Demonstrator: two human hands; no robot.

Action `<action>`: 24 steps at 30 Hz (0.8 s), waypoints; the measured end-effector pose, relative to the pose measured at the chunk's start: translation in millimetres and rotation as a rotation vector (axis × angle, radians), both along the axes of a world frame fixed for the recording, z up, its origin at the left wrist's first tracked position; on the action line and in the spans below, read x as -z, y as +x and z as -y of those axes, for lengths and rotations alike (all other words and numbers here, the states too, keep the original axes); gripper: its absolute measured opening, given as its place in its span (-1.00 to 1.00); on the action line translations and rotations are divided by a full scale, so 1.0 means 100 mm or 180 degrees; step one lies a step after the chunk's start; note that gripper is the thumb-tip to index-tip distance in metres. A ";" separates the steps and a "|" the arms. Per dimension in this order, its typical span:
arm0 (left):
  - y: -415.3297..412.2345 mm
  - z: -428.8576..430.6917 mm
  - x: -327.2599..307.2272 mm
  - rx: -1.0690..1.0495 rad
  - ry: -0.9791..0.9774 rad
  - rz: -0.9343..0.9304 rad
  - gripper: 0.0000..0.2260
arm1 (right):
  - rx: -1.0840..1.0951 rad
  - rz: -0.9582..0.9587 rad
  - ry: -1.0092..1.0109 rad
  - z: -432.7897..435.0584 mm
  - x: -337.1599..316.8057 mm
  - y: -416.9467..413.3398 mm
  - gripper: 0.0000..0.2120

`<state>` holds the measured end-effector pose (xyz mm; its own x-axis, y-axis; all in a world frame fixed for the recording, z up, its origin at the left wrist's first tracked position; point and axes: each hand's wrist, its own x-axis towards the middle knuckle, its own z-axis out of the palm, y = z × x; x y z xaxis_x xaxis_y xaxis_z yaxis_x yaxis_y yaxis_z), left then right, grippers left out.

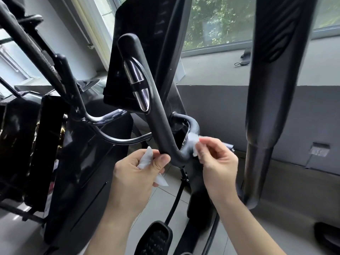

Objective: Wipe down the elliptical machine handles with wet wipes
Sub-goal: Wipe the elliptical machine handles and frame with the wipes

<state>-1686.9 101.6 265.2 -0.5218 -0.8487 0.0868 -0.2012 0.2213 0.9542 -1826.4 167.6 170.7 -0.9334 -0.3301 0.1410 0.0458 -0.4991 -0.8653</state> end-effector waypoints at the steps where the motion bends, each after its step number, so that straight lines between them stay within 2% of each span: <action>1: 0.00 0.01 0.00 0.0027 0.0010 -0.0003 -0.78 | -0.0076 -0.0227 0.0013 -0.05 -0.03 0.07 -0.89; 3: 0.00 0.01 -0.02 0.0074 -0.0002 0.0014 -0.73 | -0.0122 -0.0315 0.0100 -0.04 -0.06 0.10 -0.86; 10: -0.01 0.00 -0.07 0.0111 0.0021 0.0032 -0.62 | 0.0543 0.0260 0.0357 0.58 -0.03 -0.50 -0.88; 14: 0.00 0.02 -0.06 0.0118 0.0084 0.0032 -0.66 | 0.0701 0.0732 0.0161 0.47 -0.08 -0.42 -0.94; 18: 0.00 0.07 -0.04 0.0216 0.0049 0.0023 -0.61 | 0.0364 0.0130 0.0026 0.13 0.01 -0.01 -0.94; 24: 0.00 0.09 -0.05 0.0259 0.0053 0.0064 -0.65 | 0.0501 0.0477 0.0075 0.43 0.02 -0.26 -0.93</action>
